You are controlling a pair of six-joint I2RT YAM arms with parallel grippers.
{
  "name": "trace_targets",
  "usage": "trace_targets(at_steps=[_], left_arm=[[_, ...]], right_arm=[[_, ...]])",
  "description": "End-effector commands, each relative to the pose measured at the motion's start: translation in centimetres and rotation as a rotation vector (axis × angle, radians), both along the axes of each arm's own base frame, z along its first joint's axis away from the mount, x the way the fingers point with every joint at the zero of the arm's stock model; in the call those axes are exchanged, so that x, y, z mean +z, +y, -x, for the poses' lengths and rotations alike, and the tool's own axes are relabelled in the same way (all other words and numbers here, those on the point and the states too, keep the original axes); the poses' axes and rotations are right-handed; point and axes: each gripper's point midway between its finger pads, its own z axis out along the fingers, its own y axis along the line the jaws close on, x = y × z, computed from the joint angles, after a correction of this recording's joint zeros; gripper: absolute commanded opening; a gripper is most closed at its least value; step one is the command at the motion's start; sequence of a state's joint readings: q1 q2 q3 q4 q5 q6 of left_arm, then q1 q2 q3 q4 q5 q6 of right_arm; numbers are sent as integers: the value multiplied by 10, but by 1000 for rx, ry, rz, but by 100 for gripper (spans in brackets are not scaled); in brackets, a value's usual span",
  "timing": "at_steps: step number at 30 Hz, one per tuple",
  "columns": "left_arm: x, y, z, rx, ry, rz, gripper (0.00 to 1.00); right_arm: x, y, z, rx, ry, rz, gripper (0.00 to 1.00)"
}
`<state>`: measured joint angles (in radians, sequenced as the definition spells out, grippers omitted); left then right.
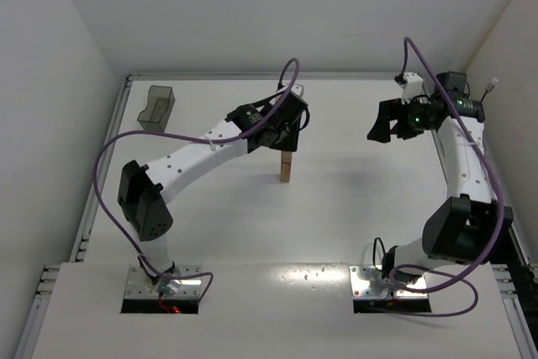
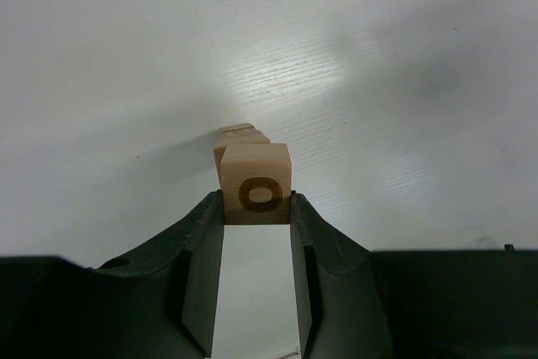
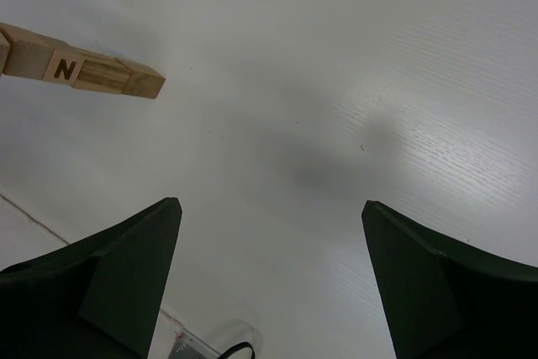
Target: Build the wood block tower
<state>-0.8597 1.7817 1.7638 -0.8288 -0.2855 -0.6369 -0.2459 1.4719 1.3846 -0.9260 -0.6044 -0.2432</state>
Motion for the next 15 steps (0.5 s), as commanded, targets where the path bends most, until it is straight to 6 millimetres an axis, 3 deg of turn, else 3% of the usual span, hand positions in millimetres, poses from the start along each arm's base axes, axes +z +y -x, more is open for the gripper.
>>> trace_targets(at_steps=[1, 15], left_arm=[[13, 2, 4, 2, -29, 13, 0], [17, 4, 4, 16, -38, 21, 0]], right_arm=[[17, 4, -8, 29, -56, -7, 86], [14, 10, -8, 48, -47, -10, 86]])
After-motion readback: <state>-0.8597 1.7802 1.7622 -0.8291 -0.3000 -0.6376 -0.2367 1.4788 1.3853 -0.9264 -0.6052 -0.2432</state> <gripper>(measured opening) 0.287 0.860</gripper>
